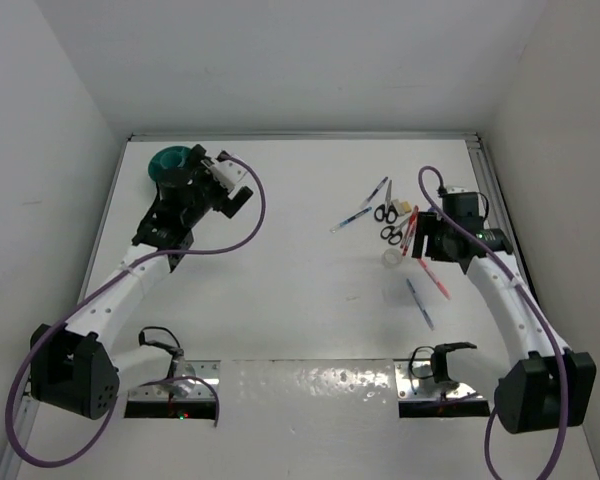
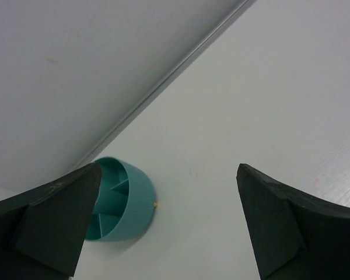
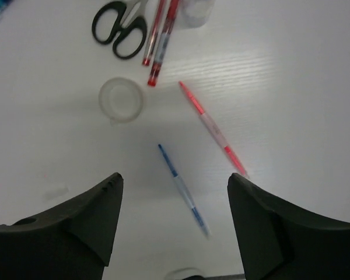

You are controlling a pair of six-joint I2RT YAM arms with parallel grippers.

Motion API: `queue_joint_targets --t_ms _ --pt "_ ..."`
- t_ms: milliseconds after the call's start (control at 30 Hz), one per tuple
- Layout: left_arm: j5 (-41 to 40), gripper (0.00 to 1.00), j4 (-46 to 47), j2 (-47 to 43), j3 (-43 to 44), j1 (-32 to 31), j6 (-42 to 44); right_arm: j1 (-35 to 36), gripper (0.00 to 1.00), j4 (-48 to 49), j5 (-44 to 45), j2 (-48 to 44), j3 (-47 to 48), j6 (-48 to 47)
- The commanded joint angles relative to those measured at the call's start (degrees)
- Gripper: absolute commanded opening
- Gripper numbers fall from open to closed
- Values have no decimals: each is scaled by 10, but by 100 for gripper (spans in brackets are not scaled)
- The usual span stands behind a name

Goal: Sort the stationery into containers
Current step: Pick up the pen cap from the center of the board.

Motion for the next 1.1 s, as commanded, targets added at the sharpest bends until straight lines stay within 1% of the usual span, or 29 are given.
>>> queue_joint_targets --t_ms 0,33,67,100,133,167,233,267,333,400,433,467,500,533,567,600,633,667,700,733,767,800,833,867,900,933,967,1033,1067 --pt "-126 100 -1 -19 57 -2 -62 13 72 -71 -92 28 31 -51" --pt "-142 100 -15 -18 81 1 -139 17 72 -65 -96 33 23 -52" --pt "-112 99 -27 -15 87 6 -151 24 68 -57 -113 40 20 -48" --pt "-82 94 -40 -15 84 8 -132 27 62 -51 -116 41 15 -45" --pt "-55 88 -74 -15 69 4 -111 30 54 -39 -118 42 8 -38" --pt "-32 82 -85 -18 59 -3 -101 34 35 -36 -108 44 5 -32" --pt "-29 82 -100 -29 26 -20 -106 45 22 -27 -100 47 -9 -13" --pt "-29 82 -102 -34 17 -23 -112 51 22 -22 -94 51 -12 -10" --pt "-41 81 -97 -46 1 -30 -151 74 27 -7 -109 57 -20 7" --pt "-56 80 -78 -57 -23 -32 -191 102 31 21 -118 69 -36 46" --pt "-71 79 -72 -64 -33 -33 -202 111 31 60 -120 71 -45 97" --pt "-76 79 -65 -69 -47 -34 -215 133 31 81 -120 77 -53 125" --pt "-78 79 -65 -72 -53 -37 -219 143 32 128 -110 78 -75 183" --pt "-81 78 -65 -75 -55 -38 -220 153 32 150 -103 78 -86 212" --pt "-82 78 -64 -76 -58 -40 -225 174 33 166 -87 79 -102 235" --pt "-82 77 -65 -76 -58 -43 -226 182 37 188 -58 78 -106 271" --pt "-79 77 -67 -76 -58 -45 -226 189 37 187 -37 77 -107 282" --pt "-74 76 -72 -76 -62 -49 -216 198 43 165 18 71 -104 294" --pt "-58 76 -76 -75 -67 -52 -196 198 46 151 44 68 -104 297" --pt "-48 76 -80 -73 -70 -56 -184 193 51 140 67 62 -103 299" --pt "-37 76 -96 -72 -74 -68 -174 182 56 138 76 51 -109 271" --pt "-21 74 -107 -61 -72 -75 -165 168 63 140 44 48 -110 252" --pt "-16 72 -117 -52 -70 -86 -161 131 64 138 19 48 -106 233" --pt "-13 71 -143 -44 -66 -108 -163 109 66 124 -2 50 -88 203" --pt "-10 68 -155 -22 -53 -120 -165 92 66 90 -21 61 -75 191" --pt "-10 67 -166 -9 -44 -135 -168 64 66 73 -22 64 -63 182" --pt "-11 66 -189 17 -34 -166 -169 53 66 61 -22 66 -50 166" --pt "-15 66 -209 45 3 -202 -168 27 68 48 -19 53 -52 163" --pt "-17 66 -228 61 21 -238 -168 21 69 51 -20 41 -69 171"
